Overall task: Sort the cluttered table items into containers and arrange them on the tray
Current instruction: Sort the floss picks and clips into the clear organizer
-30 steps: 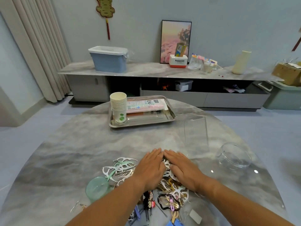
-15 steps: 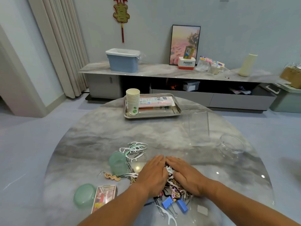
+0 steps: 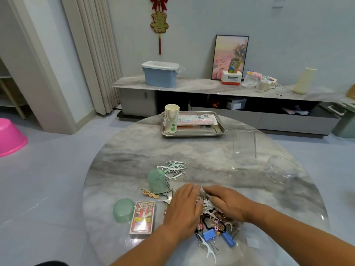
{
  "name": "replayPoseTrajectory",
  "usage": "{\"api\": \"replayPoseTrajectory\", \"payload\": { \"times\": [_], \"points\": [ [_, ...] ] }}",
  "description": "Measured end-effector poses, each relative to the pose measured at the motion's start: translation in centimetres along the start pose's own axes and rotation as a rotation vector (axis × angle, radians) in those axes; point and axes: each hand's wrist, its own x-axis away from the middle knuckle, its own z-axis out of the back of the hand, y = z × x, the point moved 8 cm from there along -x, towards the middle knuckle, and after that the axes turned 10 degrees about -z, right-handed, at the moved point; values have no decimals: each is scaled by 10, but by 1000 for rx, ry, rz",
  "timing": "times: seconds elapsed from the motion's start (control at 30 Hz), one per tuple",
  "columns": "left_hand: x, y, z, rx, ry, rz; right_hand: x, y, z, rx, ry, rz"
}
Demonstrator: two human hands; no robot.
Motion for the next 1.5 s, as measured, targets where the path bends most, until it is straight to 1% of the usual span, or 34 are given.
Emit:
{"api": "replayPoseTrajectory", "payload": {
  "times": [0.1,0.17,0.2,0.27,0.33,0.47,0.53,0.63,0.7,0.8,0.93,0.97,1.03,1.07,1.1,1.17,1.2,1.23,1.27,1.3,1.37,1.4,1.43,1.5],
  "points": [
    [14,-6,32,-57,247,49,-11,-12,8,-169,104,-64],
    [22,-20,54,-149,368,133,-22,-24,7,-221,170,-70],
    [25,-33,62,-170,380,211,-29,-32,5,-242,196,-71],
    [26,-64,73,-144,353,360,-40,-44,0,-294,210,-92],
    [20,-91,80,-57,300,439,-49,-52,-5,-321,204,-112],
    [5,-113,87,102,232,401,-63,-51,-7,-373,185,-119],
    [3,-122,97,123,281,400,-72,-42,-4,-370,208,-130],
    [-1,-145,123,90,371,447,-89,-24,1,-349,250,-186],
    [-2,-166,137,73,385,505,-101,-15,-1,-345,251,-216],
    [-1,-194,144,86,371,549,-120,-12,-7,-195,277,-197],
    [-6,-219,141,137,371,556,-150,-17,-11,-95,278,-152],
    [-7,-222,141,116,370,560,-155,-18,-11,-85,274,-138],
    [-9,-219,144,-46,389,528,-165,-22,-12,-57,262,-109],
    [-10,-211,146,-127,427,467,-169,-24,-13,-42,243,-99],
    [-11,-200,147,-151,479,376,-174,-27,-16,-31,216,-86],
    [-12,-177,140,-54,542,195,-180,-39,-20,-14,176,-40],
    [-12,-170,132,29,540,170,-183,-46,-23,-8,160,-14],
    [-12,-168,122,108,510,196,-185,-53,-25,-7,145,12],
    [-12,-170,109,173,445,258,-186,-60,-27,-10,130,38],
    [-13,-173,93,214,342,338,-186,-66,-29,-14,116,66],
    [-11,-179,61,191,87,468,-183,-77,-35,-17,80,124],
    [-11,-178,51,152,1,489,-180,-83,-38,-21,62,156],
    [-13,-176,46,118,-51,493,-176,-88,-40,-25,50,190],
    [-19,-168,37,94,-110,489,-165,-96,-44,-24,19,249]
  ]
}}
